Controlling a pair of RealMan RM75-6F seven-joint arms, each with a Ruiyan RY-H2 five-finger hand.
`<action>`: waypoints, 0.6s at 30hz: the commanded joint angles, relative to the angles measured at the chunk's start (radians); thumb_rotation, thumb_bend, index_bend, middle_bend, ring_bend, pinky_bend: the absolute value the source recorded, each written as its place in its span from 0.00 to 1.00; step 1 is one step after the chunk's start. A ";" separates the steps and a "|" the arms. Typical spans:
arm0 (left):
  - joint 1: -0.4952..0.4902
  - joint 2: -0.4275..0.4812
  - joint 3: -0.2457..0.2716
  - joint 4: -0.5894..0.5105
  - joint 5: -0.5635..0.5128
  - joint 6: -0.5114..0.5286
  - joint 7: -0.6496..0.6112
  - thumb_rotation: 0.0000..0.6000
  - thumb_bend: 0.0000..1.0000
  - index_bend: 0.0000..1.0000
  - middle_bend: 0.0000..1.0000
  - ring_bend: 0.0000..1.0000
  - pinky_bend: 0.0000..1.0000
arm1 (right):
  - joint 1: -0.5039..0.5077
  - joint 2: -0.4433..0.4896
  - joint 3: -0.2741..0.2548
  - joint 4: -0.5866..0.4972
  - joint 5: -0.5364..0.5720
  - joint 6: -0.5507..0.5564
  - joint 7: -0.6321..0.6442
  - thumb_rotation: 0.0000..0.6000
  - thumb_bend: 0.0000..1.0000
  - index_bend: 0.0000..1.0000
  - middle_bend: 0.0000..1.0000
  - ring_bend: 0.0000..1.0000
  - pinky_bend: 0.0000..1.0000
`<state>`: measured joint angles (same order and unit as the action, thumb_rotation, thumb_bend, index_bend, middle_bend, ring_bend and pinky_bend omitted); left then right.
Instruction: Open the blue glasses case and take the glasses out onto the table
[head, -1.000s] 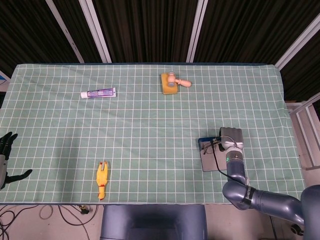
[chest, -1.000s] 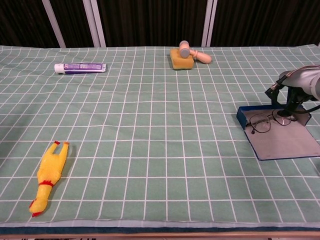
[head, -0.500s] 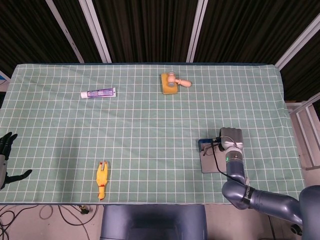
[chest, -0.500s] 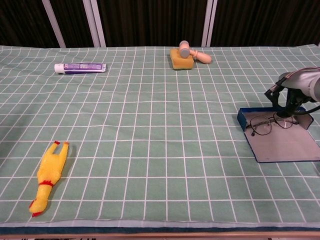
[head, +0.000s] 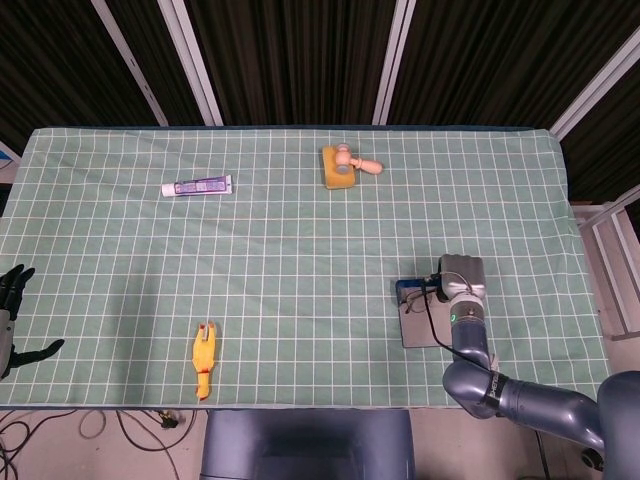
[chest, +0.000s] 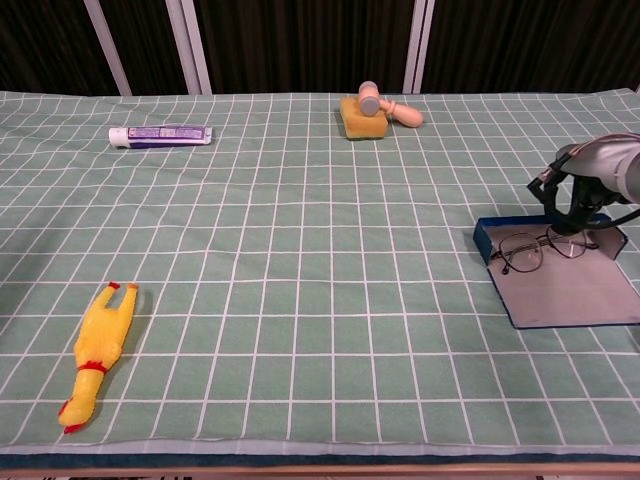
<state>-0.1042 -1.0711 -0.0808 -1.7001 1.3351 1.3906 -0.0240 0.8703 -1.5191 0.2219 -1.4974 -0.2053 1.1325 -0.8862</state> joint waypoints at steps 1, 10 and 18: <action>0.000 0.000 0.000 0.000 0.001 0.000 0.001 1.00 0.00 0.00 0.00 0.00 0.00 | 0.000 -0.001 0.003 -0.001 -0.002 0.001 0.003 1.00 0.46 0.54 0.93 1.00 0.91; 0.000 0.000 0.000 0.000 0.002 0.001 -0.002 1.00 0.00 0.00 0.00 0.00 0.00 | 0.004 -0.020 0.068 -0.008 0.025 0.012 0.051 1.00 0.46 0.56 0.93 1.00 0.91; -0.001 0.002 -0.001 0.001 0.000 -0.003 -0.009 1.00 0.00 0.00 0.00 0.00 0.00 | 0.047 -0.077 0.132 0.026 0.057 0.047 0.054 1.00 0.46 0.56 0.93 1.00 0.91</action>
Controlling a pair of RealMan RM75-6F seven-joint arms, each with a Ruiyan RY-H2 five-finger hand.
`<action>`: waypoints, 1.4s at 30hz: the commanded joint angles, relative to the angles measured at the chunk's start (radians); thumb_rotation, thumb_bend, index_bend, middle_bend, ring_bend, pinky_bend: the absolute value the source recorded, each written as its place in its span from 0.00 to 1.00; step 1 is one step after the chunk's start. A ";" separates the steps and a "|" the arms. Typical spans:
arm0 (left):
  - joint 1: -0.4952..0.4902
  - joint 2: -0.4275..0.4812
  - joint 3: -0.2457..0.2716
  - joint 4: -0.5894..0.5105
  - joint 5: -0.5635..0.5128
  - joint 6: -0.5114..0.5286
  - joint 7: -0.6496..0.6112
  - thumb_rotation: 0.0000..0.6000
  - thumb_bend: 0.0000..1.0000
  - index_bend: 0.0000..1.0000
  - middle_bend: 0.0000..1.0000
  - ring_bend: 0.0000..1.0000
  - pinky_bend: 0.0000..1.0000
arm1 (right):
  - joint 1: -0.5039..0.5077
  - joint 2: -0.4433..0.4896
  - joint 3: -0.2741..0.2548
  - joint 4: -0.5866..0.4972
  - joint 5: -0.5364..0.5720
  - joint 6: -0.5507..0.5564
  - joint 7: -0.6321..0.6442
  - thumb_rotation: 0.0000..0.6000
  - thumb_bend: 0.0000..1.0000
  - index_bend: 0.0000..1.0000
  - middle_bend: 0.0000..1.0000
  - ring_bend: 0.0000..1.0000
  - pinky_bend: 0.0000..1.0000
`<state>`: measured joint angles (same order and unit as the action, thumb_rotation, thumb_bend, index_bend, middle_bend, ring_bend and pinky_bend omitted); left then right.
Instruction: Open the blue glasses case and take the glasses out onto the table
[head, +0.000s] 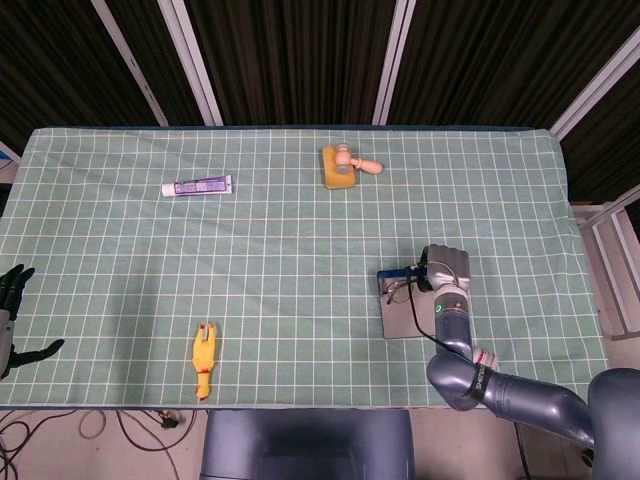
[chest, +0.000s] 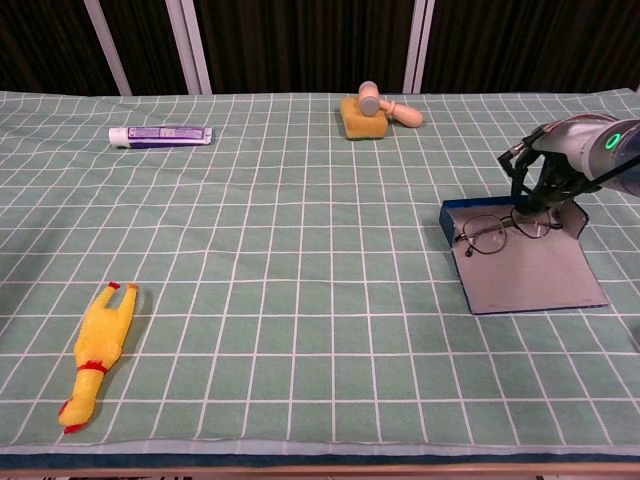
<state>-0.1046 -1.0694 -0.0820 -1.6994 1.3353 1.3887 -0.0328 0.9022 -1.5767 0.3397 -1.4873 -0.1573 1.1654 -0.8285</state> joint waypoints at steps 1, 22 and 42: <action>-0.001 0.000 0.000 0.000 0.001 -0.001 -0.001 1.00 0.00 0.00 0.00 0.00 0.00 | 0.023 -0.031 0.021 0.025 0.009 0.019 -0.005 1.00 0.46 0.56 0.93 1.00 0.91; -0.002 0.005 0.001 -0.002 0.002 -0.009 -0.022 1.00 0.00 0.00 0.00 0.00 0.00 | 0.015 -0.301 0.083 0.251 -0.375 0.124 0.364 1.00 0.46 0.58 0.93 1.00 0.91; -0.002 0.006 0.001 -0.003 0.001 -0.010 -0.027 1.00 0.00 0.00 0.00 0.00 0.00 | -0.019 -0.359 0.123 0.303 -0.470 0.111 0.404 1.00 0.45 0.58 0.93 1.00 0.91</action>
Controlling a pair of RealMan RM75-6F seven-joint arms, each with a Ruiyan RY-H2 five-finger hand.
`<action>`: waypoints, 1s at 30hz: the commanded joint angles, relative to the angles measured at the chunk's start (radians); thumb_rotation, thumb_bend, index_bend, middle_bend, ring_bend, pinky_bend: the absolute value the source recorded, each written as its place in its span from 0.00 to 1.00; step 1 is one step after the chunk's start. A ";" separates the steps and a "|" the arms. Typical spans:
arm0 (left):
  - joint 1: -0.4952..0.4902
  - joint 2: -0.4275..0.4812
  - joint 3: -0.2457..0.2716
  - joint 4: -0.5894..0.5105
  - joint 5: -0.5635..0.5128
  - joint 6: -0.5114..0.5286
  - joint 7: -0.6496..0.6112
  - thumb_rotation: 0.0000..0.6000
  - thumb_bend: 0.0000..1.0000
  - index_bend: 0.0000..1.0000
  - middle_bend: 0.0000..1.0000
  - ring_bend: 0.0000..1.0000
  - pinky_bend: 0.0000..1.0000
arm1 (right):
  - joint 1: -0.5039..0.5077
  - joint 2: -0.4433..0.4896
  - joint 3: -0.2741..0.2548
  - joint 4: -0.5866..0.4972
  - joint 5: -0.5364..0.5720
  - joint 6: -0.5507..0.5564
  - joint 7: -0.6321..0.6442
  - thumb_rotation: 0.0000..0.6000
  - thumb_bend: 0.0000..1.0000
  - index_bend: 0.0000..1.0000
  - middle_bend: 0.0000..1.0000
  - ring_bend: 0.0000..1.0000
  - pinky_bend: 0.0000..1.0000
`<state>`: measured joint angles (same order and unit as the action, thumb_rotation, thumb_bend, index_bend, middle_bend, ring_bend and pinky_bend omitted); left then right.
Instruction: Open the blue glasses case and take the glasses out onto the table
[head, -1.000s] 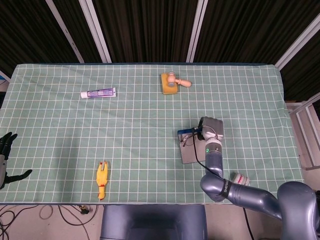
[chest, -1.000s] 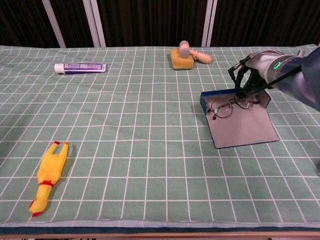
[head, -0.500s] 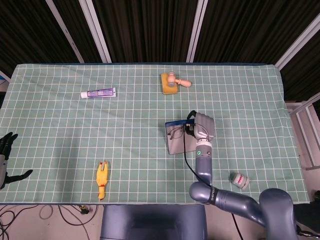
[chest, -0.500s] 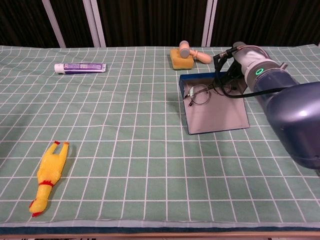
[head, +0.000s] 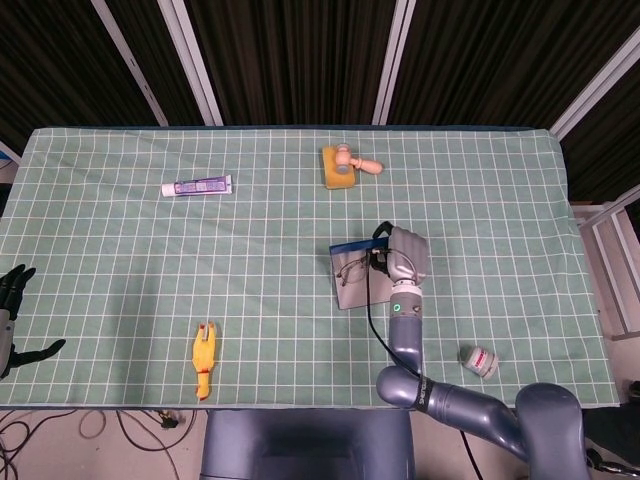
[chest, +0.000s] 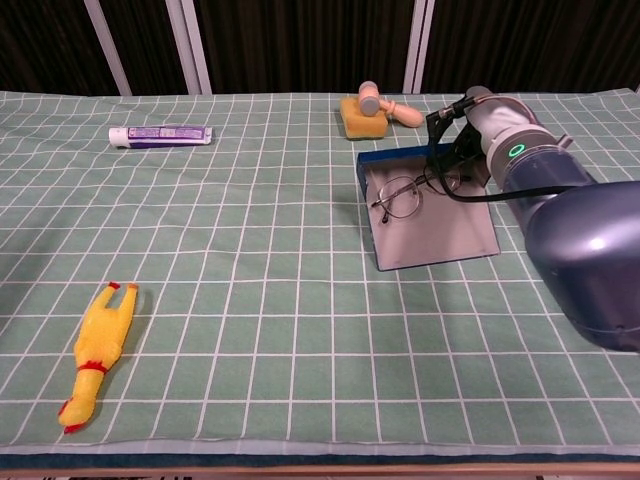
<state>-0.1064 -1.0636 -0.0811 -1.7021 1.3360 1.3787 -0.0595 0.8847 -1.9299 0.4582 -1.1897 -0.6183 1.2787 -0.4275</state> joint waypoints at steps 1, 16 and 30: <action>0.000 0.000 0.000 0.000 0.000 0.000 0.000 1.00 0.00 0.00 0.00 0.00 0.00 | -0.002 -0.007 0.006 0.006 -0.012 -0.003 0.002 1.00 0.45 0.58 0.93 1.00 0.91; 0.000 0.001 0.000 -0.002 -0.001 0.000 -0.005 1.00 0.00 0.00 0.00 0.00 0.00 | -0.010 -0.027 0.040 0.028 -0.025 -0.028 -0.016 1.00 0.45 0.58 0.93 1.00 0.91; 0.001 0.000 -0.001 -0.001 0.001 0.004 -0.006 1.00 0.00 0.00 0.00 0.00 0.00 | -0.039 -0.093 0.033 0.135 -0.170 0.018 0.128 1.00 0.45 0.58 0.93 1.00 0.91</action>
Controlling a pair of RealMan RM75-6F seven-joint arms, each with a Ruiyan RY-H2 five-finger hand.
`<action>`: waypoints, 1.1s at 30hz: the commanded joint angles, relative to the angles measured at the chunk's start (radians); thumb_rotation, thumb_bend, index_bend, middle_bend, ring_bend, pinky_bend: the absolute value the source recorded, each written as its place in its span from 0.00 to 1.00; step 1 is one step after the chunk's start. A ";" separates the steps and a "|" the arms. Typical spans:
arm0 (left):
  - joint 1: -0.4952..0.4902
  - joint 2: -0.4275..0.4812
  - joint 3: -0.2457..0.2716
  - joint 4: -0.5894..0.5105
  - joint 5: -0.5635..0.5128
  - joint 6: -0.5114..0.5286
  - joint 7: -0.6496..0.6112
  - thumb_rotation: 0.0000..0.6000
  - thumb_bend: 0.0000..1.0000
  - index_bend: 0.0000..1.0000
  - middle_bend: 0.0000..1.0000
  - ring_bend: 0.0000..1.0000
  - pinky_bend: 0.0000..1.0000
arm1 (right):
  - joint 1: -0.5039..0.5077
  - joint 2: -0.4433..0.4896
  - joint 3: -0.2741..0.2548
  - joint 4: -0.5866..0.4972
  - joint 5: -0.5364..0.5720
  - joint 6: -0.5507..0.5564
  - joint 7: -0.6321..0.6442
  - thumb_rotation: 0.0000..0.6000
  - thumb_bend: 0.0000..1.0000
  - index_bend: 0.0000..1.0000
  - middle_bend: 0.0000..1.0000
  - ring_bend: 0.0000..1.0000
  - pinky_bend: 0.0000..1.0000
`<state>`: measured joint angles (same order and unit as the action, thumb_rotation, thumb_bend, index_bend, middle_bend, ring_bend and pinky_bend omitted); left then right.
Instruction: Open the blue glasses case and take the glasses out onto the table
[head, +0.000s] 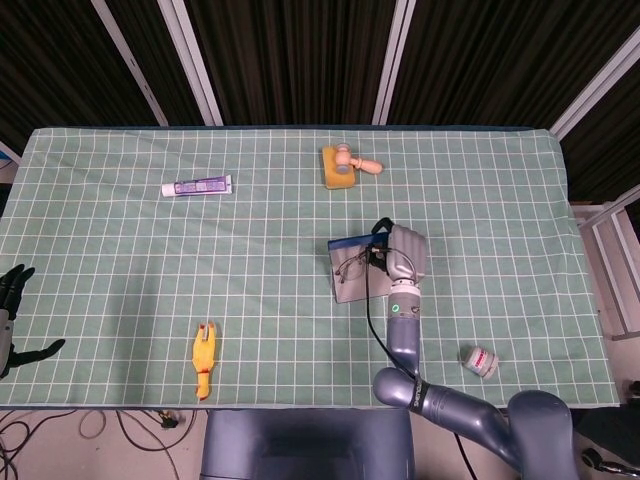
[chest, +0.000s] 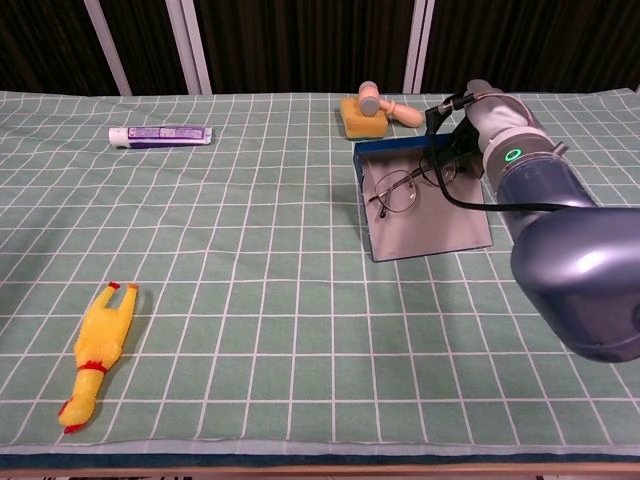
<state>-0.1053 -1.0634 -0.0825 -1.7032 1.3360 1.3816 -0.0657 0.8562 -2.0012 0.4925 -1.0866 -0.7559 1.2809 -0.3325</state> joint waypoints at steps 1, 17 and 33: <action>0.000 0.000 0.000 0.000 0.001 0.001 0.000 1.00 0.00 0.00 0.00 0.00 0.00 | -0.011 -0.028 0.001 0.039 -0.036 0.019 0.036 1.00 0.45 0.58 0.93 1.00 0.91; 0.001 0.000 0.002 0.000 0.005 0.003 -0.001 1.00 0.00 0.00 0.00 0.00 0.00 | -0.023 -0.046 0.037 0.047 -0.055 0.014 0.003 1.00 0.45 0.58 0.93 1.00 0.91; 0.002 -0.001 0.002 0.000 0.006 0.004 -0.001 1.00 0.00 0.00 0.00 0.00 0.00 | -0.021 -0.043 0.059 0.061 -0.060 -0.013 -0.025 1.00 0.45 0.58 0.93 1.00 0.91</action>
<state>-0.1034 -1.0640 -0.0804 -1.7031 1.3423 1.3859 -0.0667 0.8316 -2.0450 0.5479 -1.0298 -0.8166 1.2720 -0.3546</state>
